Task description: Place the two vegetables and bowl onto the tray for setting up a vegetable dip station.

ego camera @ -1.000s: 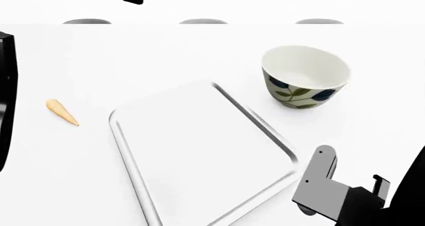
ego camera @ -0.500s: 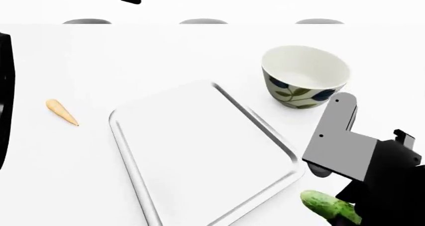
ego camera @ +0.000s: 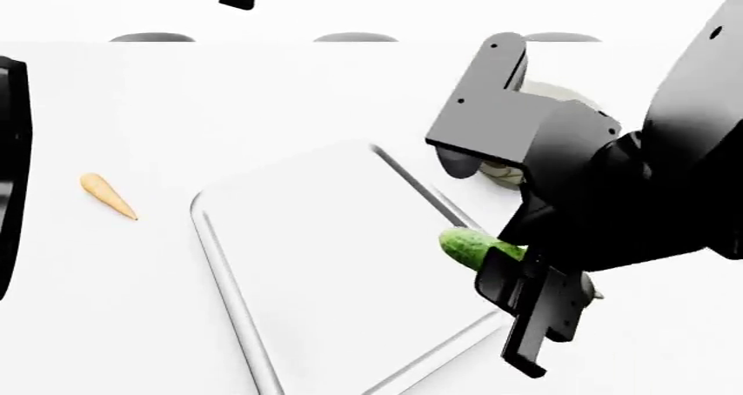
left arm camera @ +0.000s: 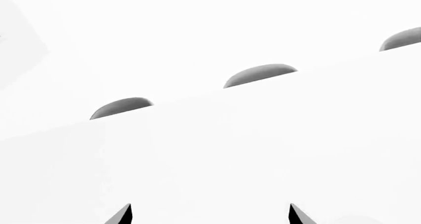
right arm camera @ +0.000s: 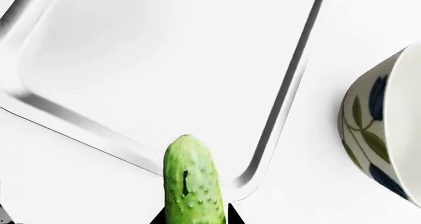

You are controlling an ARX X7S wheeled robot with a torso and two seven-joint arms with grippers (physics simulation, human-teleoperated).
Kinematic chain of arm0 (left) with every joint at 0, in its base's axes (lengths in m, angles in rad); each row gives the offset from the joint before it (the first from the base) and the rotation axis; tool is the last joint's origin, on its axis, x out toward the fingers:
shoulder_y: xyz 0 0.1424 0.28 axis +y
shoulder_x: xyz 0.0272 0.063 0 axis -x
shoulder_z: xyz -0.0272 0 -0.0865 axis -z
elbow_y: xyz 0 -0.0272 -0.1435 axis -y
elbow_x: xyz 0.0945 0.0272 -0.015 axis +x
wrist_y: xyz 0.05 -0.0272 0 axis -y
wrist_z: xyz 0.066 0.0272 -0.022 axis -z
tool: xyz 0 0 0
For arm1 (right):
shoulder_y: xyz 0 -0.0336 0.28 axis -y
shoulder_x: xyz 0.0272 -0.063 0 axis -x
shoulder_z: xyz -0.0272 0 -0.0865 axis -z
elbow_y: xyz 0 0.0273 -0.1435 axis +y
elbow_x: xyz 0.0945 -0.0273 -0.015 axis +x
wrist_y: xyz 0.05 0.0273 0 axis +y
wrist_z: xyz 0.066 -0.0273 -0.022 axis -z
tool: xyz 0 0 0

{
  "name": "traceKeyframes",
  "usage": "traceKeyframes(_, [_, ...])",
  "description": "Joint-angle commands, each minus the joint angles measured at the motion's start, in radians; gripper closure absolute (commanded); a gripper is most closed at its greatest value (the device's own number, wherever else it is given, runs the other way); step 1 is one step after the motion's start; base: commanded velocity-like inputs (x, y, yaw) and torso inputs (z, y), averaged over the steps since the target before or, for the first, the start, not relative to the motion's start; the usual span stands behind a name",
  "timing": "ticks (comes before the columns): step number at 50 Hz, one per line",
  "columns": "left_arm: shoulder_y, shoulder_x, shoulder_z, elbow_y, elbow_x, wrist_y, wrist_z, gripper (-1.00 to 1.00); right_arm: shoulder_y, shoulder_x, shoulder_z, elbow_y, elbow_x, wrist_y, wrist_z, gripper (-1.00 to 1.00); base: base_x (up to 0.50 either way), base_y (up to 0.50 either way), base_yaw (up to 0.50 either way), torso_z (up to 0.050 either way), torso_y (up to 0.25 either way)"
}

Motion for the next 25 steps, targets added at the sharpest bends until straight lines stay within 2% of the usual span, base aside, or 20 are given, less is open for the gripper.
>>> traceKeyframes(1, [0.0, 0.003, 0.007, -0.007, -0.005, 0.007, 0.008, -1.0, -0.047, -0.14, 0.025, 0.149, -0.217, -0.02, -0.222, 1.0, 0.0, 0.0, 0.0, 0.0, 0.0])
traceKeyframes(8, [-0.005, 0.003, 0.011, -0.018, -0.004, 0.017, 0.012, -1.0, -0.103, -0.172, -0.066, 0.249, -0.226, -0.067, -0.205, 1.0, 0.0, 0.0, 0.0, 0.0, 0.0])
traceKeyframes(17, [-0.001, 0.002, 0.016, -0.012, -0.005, 0.012, 0.005, -1.0, -0.179, -0.202, -0.04, 0.277, -0.356, -0.103, -0.284, 1.0, 0.0, 0.0, 0.0, 0.0, 0.0])
traceKeyframes(22, [0.007, 0.003, 0.013, -0.014, -0.009, 0.018, 0.005, -1.0, -0.212, -0.233, 0.024, 0.304, -0.57, -0.225, -0.427, 1.0, 0.0, 0.0, 0.0, 0.0, 0.0])
traceKeyframes(25, [0.004, 0.003, 0.018, -0.018, -0.008, 0.018, 0.007, -1.0, -0.211, -0.256, 0.029, 0.368, -0.594, -0.247, -0.472, 1.0, 0.0, 0.0, 0.0, 0.0, 0.0])
